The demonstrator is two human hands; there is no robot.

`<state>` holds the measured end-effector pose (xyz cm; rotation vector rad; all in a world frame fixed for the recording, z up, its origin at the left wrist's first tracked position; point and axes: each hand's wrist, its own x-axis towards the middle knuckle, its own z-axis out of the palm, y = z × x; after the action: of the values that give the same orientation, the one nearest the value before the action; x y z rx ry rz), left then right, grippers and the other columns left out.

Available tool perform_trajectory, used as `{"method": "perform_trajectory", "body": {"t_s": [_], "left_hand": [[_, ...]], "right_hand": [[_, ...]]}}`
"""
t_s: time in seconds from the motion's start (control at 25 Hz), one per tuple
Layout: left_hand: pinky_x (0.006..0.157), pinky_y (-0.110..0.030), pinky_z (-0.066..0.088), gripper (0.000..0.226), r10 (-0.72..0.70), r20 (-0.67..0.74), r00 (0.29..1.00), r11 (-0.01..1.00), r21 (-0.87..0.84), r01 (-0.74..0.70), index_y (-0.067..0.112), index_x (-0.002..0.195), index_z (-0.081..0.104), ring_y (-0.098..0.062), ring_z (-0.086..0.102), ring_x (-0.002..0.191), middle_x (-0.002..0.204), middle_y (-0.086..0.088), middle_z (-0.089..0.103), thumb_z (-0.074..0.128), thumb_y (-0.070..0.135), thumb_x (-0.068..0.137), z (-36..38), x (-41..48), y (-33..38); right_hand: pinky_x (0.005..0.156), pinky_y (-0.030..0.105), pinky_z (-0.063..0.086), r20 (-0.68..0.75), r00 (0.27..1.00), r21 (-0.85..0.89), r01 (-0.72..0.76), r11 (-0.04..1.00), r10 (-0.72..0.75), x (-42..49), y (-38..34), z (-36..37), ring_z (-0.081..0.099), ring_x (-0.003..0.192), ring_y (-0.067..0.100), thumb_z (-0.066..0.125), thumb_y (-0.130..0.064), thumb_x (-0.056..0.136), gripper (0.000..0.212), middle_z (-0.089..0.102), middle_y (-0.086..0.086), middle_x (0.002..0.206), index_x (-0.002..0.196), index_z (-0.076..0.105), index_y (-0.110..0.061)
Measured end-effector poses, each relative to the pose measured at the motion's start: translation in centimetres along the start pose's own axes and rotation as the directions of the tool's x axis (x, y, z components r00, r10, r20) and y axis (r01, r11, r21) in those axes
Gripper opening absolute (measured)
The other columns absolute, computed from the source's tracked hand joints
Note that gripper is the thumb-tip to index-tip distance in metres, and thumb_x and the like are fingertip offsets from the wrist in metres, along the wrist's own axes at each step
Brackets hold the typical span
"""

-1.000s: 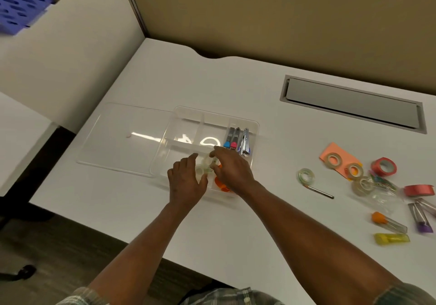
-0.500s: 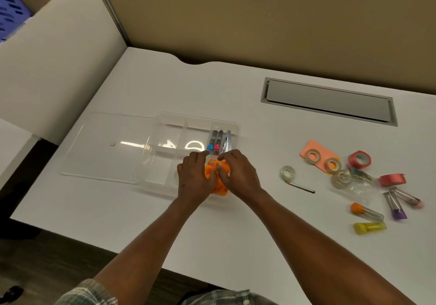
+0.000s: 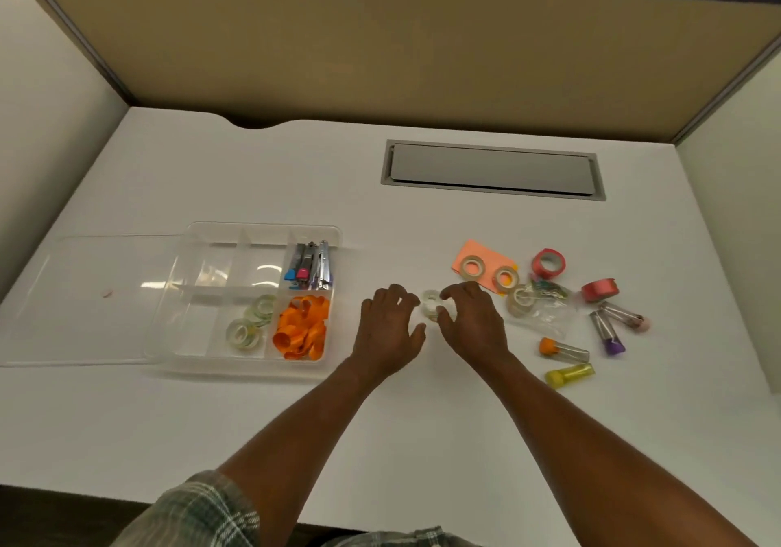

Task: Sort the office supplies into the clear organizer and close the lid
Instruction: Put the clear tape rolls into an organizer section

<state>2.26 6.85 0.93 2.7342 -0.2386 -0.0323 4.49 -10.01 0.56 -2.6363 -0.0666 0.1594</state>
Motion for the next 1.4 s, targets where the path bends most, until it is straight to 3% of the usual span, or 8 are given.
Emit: {"method": "perform_trajectory", "body": {"t_s": [0.28, 0.44, 0.64, 0.92, 1.08, 1.2, 1.32, 1.4], "left_hand": [[0.104, -0.043, 0.031, 0.055, 0.063, 0.245, 0.968, 0.977, 0.183, -0.11, 0.014, 0.125, 0.057, -0.031, 0.037, 0.137, 0.148, -0.012, 0.044, 0.046, 0.055, 0.091, 4.3, 0.9, 4.7], [0.104, -0.042, 0.029, 0.058, 0.019, 0.245, 0.969, 0.957, 0.275, -0.088, 0.014, 0.126, 0.055, -0.032, 0.035, 0.136, 0.146, -0.014, 0.042, 0.04, 0.059, 0.092, 5.0, 1.6, 5.1], [0.098, -0.042, 0.031, 0.06, -0.064, 0.227, 0.972, 0.942, 0.334, -0.016, 0.011, 0.117, 0.059, -0.034, 0.041, 0.126, 0.135, -0.016, 0.049, 0.038, 0.061, 0.091, 5.3, 2.4, 5.5], [0.105, -0.041, 0.03, 0.057, -0.065, 0.246, 0.967, 0.968, 0.25, 0.001, 0.01, 0.114, 0.068, -0.029, 0.044, 0.128, 0.134, -0.012, 0.055, 0.046, 0.057, 0.091, 5.1, 3.4, 4.6], [0.102, -0.035, 0.036, 0.044, -0.118, 0.204, 0.972, 0.992, -0.029, 0.126, 0.016, 0.11, 0.073, -0.022, 0.053, 0.122, 0.126, -0.005, 0.065, 0.06, 0.051, 0.088, 3.1, 3.6, 4.5], [0.095, -0.032, 0.045, 0.027, -0.296, 0.218, 0.93, 0.803, -0.47, 0.366, 0.022, 0.102, 0.076, -0.013, 0.06, 0.111, 0.116, 0.004, 0.069, 0.07, 0.041, 0.084, 0.8, 3.1, 3.8], [0.076, -0.024, 0.049, 0.014, -0.403, 0.306, 0.862, 0.428, -0.77, 0.473, 0.021, 0.096, 0.073, -0.009, 0.064, 0.095, 0.099, 0.01, 0.071, 0.073, 0.029, 0.084, -1.4, 1.9, 2.2], [0.072, -0.026, 0.05, 0.011, -0.457, 0.299, 0.837, 0.327, -0.819, 0.471, 0.018, 0.096, 0.067, -0.015, 0.063, 0.092, 0.096, 0.003, 0.069, 0.071, 0.02, 0.087, -2.8, 1.1, 0.6]], "right_hand": [[0.095, 0.046, 0.048, 0.113, 0.977, -0.187, -0.157, 0.97, 0.18, 1.9, 6.4, -2.6, 0.048, 0.126, 0.035, 0.059, -0.032, 0.091, 0.045, 0.04, 0.008, 0.15, 0.133, 0.054, -0.017], [0.092, 0.045, 0.05, 0.234, 0.958, -0.258, -0.105, 0.96, 0.168, 3.3, 7.2, -3.0, 0.055, 0.119, 0.036, 0.057, -0.034, 0.091, 0.041, 0.04, 0.008, 0.147, 0.125, 0.057, -0.012], [0.09, 0.042, 0.049, 0.205, 0.968, -0.245, -0.094, 0.965, 0.146, 3.6, 7.1, -2.8, 0.06, 0.114, 0.034, 0.054, -0.027, 0.094, 0.033, 0.049, 0.008, 0.137, 0.121, 0.061, -0.01], [0.096, 0.033, 0.045, 0.022, 0.992, 0.169, -0.129, 0.977, 0.127, 2.1, 6.1, -2.6, 0.061, 0.116, 0.024, 0.063, -0.017, 0.092, 0.025, 0.066, 0.003, 0.125, 0.115, 0.071, -0.015], [0.087, 0.039, 0.052, 0.054, 0.938, 0.555, -0.313, 0.771, 0.342, 1.8, 3.5, -2.5, 0.068, 0.097, 0.022, 0.067, -0.017, 0.09, 0.013, 0.075, 0.001, 0.102, 0.101, 0.073, -0.017], [0.065, 0.038, 0.054, 0.184, 0.857, 0.736, -0.445, 0.51, 0.482, 1.6, 0.9, -2.3, 0.065, 0.08, 0.02, 0.072, -0.023, 0.087, 0.01, 0.072, 0.002, 0.092, 0.094, 0.067, -0.021], [0.053, 0.029, 0.047, 0.25, 0.827, 0.754, -0.493, 0.434, 0.504, 1.5, -2.0, -2.0, 0.06, 0.069, 0.016, 0.069, -0.019, 0.087, 0.016, 0.067, 0.005, 0.088, 0.101, 0.062, -0.021], [0.053, 0.029, 0.048, 0.278, 0.829, 0.75, -0.503, 0.429, 0.486, 1.7, -4.0, -1.6, 0.061, 0.066, 0.015, 0.065, -0.015, 0.087, 0.022, 0.067, 0.005, 0.086, 0.107, 0.061, -0.023]]}}
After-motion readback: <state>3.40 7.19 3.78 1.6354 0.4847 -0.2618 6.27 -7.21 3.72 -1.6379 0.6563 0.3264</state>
